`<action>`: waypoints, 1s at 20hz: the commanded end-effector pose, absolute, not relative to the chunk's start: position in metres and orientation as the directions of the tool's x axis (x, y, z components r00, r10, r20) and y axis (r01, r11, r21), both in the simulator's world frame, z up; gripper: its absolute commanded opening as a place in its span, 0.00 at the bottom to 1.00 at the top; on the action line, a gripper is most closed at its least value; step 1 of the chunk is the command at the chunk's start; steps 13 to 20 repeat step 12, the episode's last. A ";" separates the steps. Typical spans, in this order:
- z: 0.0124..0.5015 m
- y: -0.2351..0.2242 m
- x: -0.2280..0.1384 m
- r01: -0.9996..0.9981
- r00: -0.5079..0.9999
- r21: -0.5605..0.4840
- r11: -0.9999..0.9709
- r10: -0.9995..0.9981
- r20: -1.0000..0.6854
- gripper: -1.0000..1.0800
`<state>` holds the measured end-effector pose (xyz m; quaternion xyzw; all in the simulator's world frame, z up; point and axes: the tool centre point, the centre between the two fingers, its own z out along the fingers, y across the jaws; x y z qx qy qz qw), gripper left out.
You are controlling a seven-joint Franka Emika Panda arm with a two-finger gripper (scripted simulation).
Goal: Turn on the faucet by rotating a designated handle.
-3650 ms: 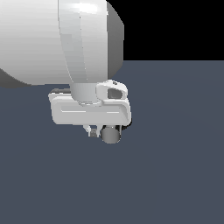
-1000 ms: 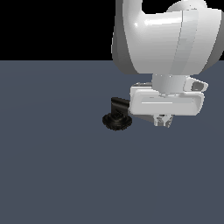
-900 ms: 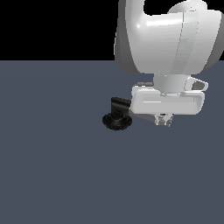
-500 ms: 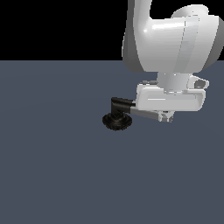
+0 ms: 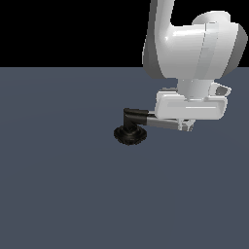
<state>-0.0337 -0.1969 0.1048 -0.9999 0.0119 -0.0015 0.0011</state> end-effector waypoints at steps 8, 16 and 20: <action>0.101 -0.225 -0.012 -0.033 0.999 0.000 -0.999 -0.033 0.001 0.00; 0.101 -0.232 -0.005 -0.035 0.999 0.000 -0.999 -0.035 0.000 0.00; 0.101 -0.232 -0.005 -0.035 0.999 0.000 -0.999 -0.035 0.000 0.00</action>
